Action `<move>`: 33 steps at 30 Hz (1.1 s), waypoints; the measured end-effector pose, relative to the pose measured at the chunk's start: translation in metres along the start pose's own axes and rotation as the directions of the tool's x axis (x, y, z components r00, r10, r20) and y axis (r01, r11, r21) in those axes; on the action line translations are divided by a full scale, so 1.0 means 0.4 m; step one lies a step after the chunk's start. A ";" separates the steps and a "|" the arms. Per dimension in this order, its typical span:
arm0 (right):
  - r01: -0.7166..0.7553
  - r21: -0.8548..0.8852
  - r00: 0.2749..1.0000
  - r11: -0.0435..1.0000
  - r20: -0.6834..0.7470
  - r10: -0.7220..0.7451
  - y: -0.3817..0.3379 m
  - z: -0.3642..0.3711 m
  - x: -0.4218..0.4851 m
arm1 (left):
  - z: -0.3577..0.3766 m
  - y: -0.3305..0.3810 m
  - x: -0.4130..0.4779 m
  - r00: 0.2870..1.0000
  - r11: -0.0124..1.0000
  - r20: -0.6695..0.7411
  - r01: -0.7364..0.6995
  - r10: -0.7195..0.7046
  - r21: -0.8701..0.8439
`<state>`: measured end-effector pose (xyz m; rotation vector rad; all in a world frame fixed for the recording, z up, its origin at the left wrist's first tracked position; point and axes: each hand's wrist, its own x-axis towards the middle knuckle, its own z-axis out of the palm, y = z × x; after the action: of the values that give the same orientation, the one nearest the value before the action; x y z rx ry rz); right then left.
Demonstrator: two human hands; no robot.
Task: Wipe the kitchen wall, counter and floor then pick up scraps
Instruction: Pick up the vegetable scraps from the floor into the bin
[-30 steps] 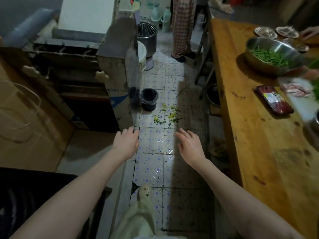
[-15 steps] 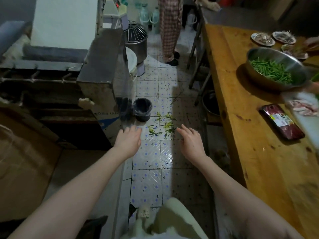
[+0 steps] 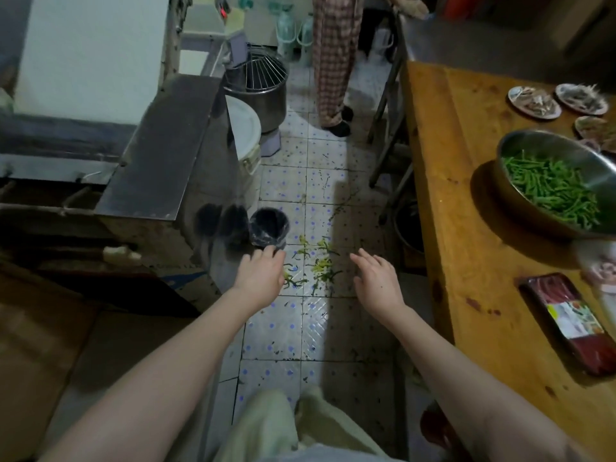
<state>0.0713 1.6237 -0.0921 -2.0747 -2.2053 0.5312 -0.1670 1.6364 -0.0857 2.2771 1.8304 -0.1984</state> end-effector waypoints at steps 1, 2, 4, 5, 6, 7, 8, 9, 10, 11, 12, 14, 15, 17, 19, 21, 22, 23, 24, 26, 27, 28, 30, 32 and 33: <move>-0.001 -0.003 1.000 1.000 0.011 0.001 0.002 -0.001 0.024 | -0.002 -0.005 0.020 1.000 1.000 0.007 0.004 -0.004 -0.007; -0.003 -0.007 1.000 1.000 0.022 0.003 0.003 0.000 0.047 | 0.000 -0.009 0.040 1.000 1.000 0.012 0.005 -0.005 -0.005; -0.022 -0.007 0.999 1.000 0.040 0.022 0.003 0.006 0.093 | 0.004 -0.019 0.083 1.000 1.000 0.027 0.011 -0.010 -0.009; -0.033 -0.004 0.998 0.999 0.047 0.033 0.003 0.009 0.118 | 0.006 -0.025 0.108 0.999 1.000 0.038 0.012 -0.012 -0.015; -0.041 -0.002 0.998 0.999 0.053 0.041 0.004 0.013 0.144 | 0.010 -0.033 0.138 0.999 1.000 0.043 0.006 -0.006 -0.015; -0.044 -0.001 0.998 0.999 0.055 0.044 0.003 0.018 0.171 | 0.013 -0.041 0.169 0.999 1.000 0.046 -0.004 0.004 -0.010; -0.050 -0.005 0.997 0.999 0.057 0.051 0.003 0.022 0.198 | 0.014 -0.049 0.201 0.999 1.000 0.052 -0.011 0.012 -0.016; -0.069 -0.005 0.996 0.998 0.061 0.070 0.004 0.025 0.225 | 0.017 -0.056 0.232 0.997 0.999 0.069 -0.016 0.019 -0.032; -0.098 0.000 0.993 0.995 0.069 0.098 0.003 0.030 0.250 | 0.020 -0.063 0.265 0.995 0.999 0.094 -0.023 0.027 -0.042; -0.125 0.012 0.990 0.992 0.068 0.124 0.000 0.037 0.274 | 0.028 -0.071 0.296 0.994 0.998 0.105 -0.033 0.038 -0.044; -0.139 0.023 0.988 0.990 0.064 0.137 -0.002 0.046 0.297 | 0.039 -0.078 0.328 0.993 0.998 0.107 -0.044 0.048 -0.039; -0.157 0.038 0.986 0.987 0.058 0.155 -0.004 0.064 0.348 | 0.055 -0.091 0.390 0.991 0.998 0.128 -0.042 0.048 -0.046; -0.165 0.042 0.985 0.985 0.054 0.163 -0.003 0.073 0.375 | 0.064 -0.096 0.421 0.990 0.998 0.138 -0.034 0.042 -0.057; -0.178 0.054 0.983 0.983 0.062 0.174 0.005 0.100 0.421 | 0.089 -0.098 0.472 0.988 0.997 0.156 -0.012 0.023 -0.072; -0.193 0.072 0.980 0.978 0.069 0.189 0.021 0.134 0.466 | 0.124 -0.096 0.519 0.987 0.997 0.162 -0.004 0.016 -0.076; -0.205 0.089 0.977 0.975 0.078 0.199 0.042 0.180 0.507 | 0.172 -0.095 0.566 0.985 0.998 0.170 0.003 0.009 -0.069; -0.208 0.096 0.977 0.973 0.078 0.201 0.058 0.211 0.531 | 0.204 -0.096 0.595 0.985 0.998 0.172 0.009 0.003 -0.068; -0.209 0.104 0.976 0.972 0.079 0.202 0.075 0.247 0.556 | 0.242 -0.097 0.623 0.984 0.997 0.177 0.020 -0.008 -0.068; -0.206 0.108 0.977 0.973 0.074 0.198 0.095 0.287 0.584 | 0.283 -0.099 0.654 0.984 0.997 0.176 0.030 -0.018 -0.066; -0.197 0.103 0.979 0.975 0.072 0.190 0.138 0.377 0.647 | 0.375 -0.106 0.716 0.983 0.997 0.179 0.040 -0.028 -0.064; -0.191 0.102 0.980 0.976 0.081 0.183 0.159 0.426 0.675 | 0.425 -0.109 0.743 0.982 0.997 0.189 0.037 -0.024 -0.066; -0.178 0.104 0.982 0.979 0.087 0.169 0.183 0.478 0.704 | 0.479 -0.112 0.771 0.981 0.997 0.192 0.025 -0.012 -0.069; -0.156 0.096 0.985 0.983 0.085 0.148 0.228 0.581 0.760 | 0.584 -0.128 0.828 0.982 0.996 0.187 0.005 0.013 -0.093; -0.151 0.092 0.987 0.984 0.076 0.144 0.272 0.688 0.814 | 0.687 -0.151 0.889 0.986 0.994 0.169 0.005 0.015 -0.113; -0.150 0.101 0.987 0.984 0.069 0.143 0.292 0.743 0.841 | 0.740 -0.165 0.921 0.987 0.994 0.160 0.007 0.011 -0.111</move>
<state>0.0698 1.8964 -0.4670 -2.2048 -2.0168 0.7169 -0.1425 1.9251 -0.4648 2.1218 1.7144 -0.2645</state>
